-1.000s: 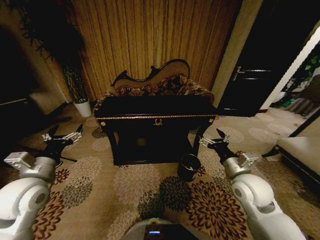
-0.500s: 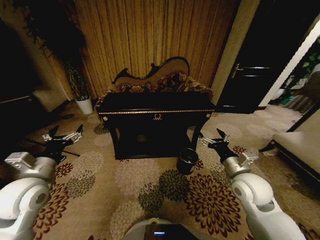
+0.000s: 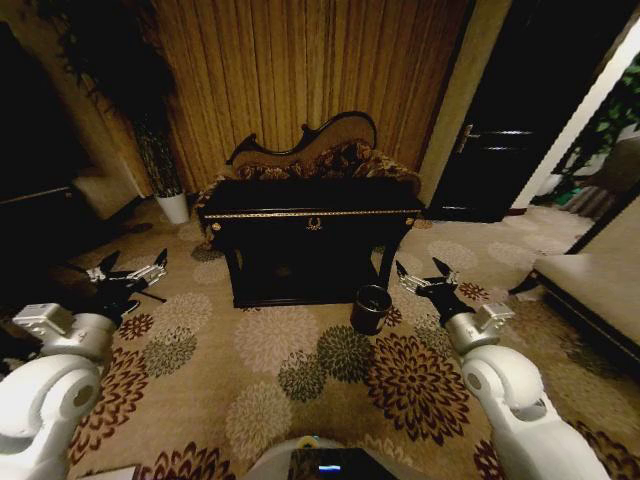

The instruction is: Move to the front of the table and place the trash on the table into the trash bin.

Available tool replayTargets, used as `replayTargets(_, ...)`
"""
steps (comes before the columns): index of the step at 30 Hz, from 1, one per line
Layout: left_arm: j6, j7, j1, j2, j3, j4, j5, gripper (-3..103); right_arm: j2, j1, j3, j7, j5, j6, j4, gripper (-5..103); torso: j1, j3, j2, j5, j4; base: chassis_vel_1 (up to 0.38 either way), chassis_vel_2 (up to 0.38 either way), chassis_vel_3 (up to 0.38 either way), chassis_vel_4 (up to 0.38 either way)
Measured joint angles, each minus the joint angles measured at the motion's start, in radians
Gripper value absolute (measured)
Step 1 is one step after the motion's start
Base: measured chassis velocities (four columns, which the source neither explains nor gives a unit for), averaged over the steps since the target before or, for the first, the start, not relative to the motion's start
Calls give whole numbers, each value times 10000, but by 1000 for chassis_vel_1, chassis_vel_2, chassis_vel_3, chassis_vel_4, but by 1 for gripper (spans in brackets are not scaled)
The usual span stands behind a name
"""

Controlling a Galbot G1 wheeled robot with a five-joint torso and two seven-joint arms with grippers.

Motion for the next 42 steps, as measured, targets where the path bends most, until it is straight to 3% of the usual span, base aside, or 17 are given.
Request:
replayTargets(25, 7, -85, 56, -264, 30, -156, 38, 100, 125, -70, -62, 43, 51, 393, -190, 100, -2, 0, 2, -2, 0, 94, -111, -100, 106)
replayTargets(30, -5, -200, 84, -684, 17, -302, 322, 100, 175, 12, -94, 488, -134, 237, -252, 100, 2, 1, 0, 0, -3, 0, 0, 0, 0)
replayTargets(34, 15, -325, 206, -1577, 33, -629, 791, 100, 217, 94, -217, 1313, -722, -81, -176, 100, 0, 0, 0, 2, -2, 0, 0, 0, 0)
replayTargets(42, 67, 233, 569, -2067, -127, -848, 1109, 100, 191, 12, -83, 1188, -467, -345, 273, 100, -1, -1, 1, 1, 0, 0, 0, 0, 0)
